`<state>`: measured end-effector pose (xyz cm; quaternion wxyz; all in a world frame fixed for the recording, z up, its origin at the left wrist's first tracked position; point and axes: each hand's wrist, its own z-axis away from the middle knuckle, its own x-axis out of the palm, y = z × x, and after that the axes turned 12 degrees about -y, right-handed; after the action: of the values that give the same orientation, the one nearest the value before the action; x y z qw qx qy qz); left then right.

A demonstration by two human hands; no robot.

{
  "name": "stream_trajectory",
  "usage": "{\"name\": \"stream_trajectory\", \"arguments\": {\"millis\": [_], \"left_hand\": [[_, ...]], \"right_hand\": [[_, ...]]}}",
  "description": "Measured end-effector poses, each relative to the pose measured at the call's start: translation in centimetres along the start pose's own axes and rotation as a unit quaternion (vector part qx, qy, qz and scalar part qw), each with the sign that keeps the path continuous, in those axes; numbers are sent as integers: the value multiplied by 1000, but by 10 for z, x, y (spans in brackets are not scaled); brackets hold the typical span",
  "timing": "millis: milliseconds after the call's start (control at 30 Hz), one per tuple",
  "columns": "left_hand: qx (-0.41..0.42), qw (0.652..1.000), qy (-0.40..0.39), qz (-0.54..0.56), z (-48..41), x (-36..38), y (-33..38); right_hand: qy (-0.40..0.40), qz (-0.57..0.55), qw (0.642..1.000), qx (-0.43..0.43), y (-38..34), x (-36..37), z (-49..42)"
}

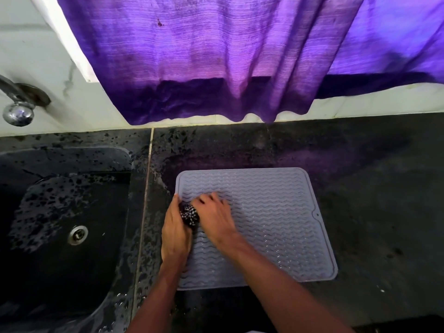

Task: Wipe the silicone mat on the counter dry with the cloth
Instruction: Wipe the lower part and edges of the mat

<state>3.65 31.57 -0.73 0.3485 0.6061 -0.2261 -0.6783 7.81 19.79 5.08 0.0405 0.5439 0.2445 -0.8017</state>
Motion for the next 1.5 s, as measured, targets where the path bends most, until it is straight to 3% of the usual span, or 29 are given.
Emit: {"name": "stream_trajectory", "arguments": {"millis": [267, 567, 767, 833, 967, 1067, 1167, 1300, 1500], "left_hand": [[-11, 999, -7, -29, 2, 1, 1], [0, 999, 7, -46, 0, 4, -1], [-11, 998, 8, -65, 1, 5, -1], [-7, 997, 6, -74, 0, 5, -1], [28, 996, 5, -79, -1, 4, -2], [98, 976, 8, -195, 8, 6, -11], [111, 959, -16, -259, 22, 10, -20], [96, 950, -24, -297, 26, 12, -21], [86, 951, -27, -296, 26, 10, -20]], "right_hand": [[27, 4, 999, 29, 60, -7, 24], [27, -6, 979, 200, 191, -51, 102], [14, -2, 962, 272, 219, -70, 124], [20, 25, 966, 255, 206, -67, 120], [49, -27, 986, 160, 148, -53, 101], [66, -34, 993, 91, 94, -36, 75], [66, -61, 995, 40, 46, -15, 46], [25, -16, 999, 30, 14, 8, 22], [31, 14, 998, 47, 49, 4, 40]]}}
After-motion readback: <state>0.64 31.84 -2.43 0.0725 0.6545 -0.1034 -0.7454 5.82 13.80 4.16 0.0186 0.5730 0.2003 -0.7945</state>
